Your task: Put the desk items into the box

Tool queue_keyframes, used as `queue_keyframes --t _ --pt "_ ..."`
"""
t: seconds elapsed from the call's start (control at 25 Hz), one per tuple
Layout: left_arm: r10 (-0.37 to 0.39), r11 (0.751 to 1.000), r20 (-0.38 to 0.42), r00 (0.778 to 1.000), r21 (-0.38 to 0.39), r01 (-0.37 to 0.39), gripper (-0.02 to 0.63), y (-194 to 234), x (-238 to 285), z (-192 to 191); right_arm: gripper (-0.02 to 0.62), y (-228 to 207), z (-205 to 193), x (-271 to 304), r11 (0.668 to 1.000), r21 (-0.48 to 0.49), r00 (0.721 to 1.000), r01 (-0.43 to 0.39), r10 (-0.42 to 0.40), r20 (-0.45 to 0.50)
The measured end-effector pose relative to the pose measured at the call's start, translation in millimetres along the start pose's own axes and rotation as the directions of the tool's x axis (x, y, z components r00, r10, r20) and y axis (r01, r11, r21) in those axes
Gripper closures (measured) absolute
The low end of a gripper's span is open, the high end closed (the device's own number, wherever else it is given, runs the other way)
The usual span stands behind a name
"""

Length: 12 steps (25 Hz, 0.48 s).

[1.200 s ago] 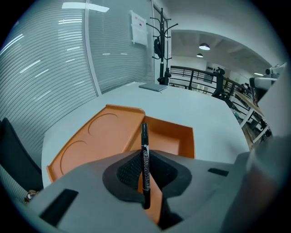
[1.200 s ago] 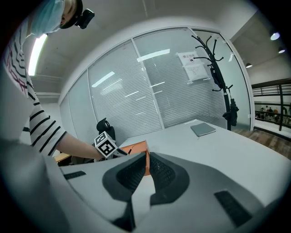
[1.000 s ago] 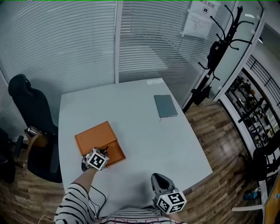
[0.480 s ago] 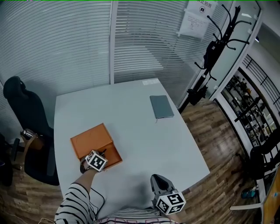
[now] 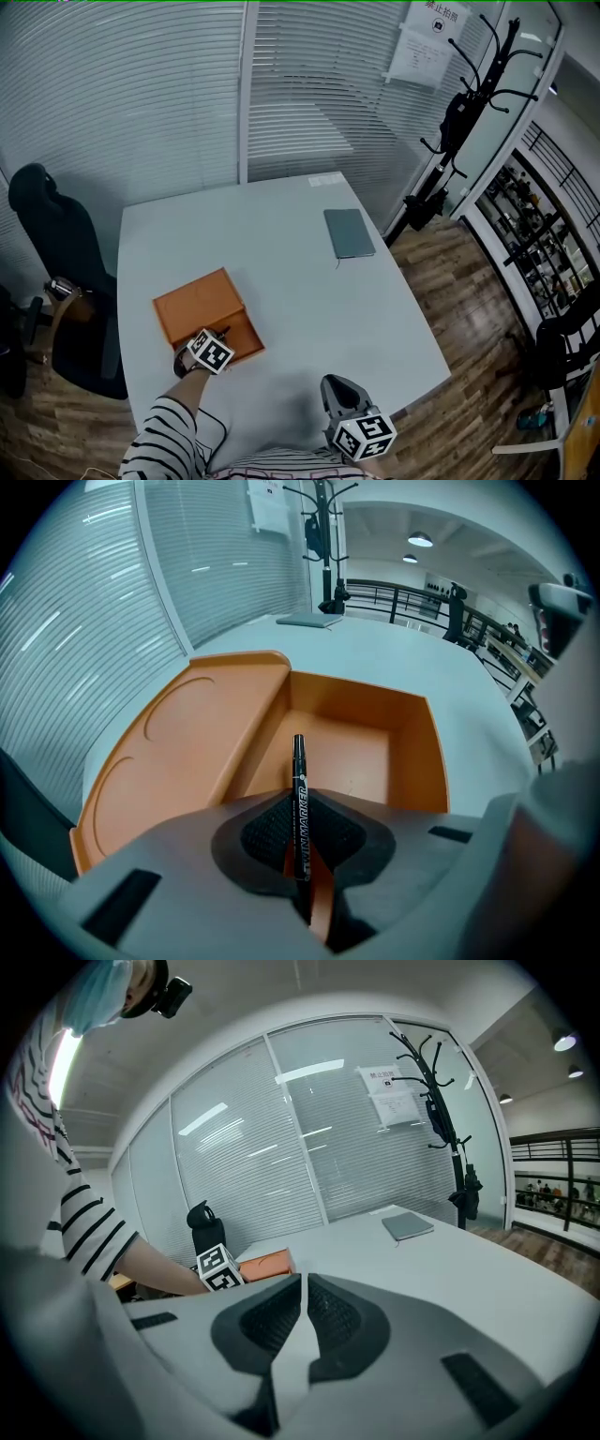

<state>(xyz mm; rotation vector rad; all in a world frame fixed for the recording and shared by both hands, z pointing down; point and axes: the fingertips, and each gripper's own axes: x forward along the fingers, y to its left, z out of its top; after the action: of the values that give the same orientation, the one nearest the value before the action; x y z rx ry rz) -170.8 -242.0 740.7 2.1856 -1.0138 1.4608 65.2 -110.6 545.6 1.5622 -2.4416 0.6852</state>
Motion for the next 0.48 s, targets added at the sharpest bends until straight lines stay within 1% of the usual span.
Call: queue_keyframes --t 0.48 --pt "0.022 0.998 -0.012 1.000 0.066 -0.021 0.554 -1.9 2.4 1.8 0.568 -4.7 -0.5 -1.2 1.000 0.001 1.000 0.005 -0.005 -0.001"
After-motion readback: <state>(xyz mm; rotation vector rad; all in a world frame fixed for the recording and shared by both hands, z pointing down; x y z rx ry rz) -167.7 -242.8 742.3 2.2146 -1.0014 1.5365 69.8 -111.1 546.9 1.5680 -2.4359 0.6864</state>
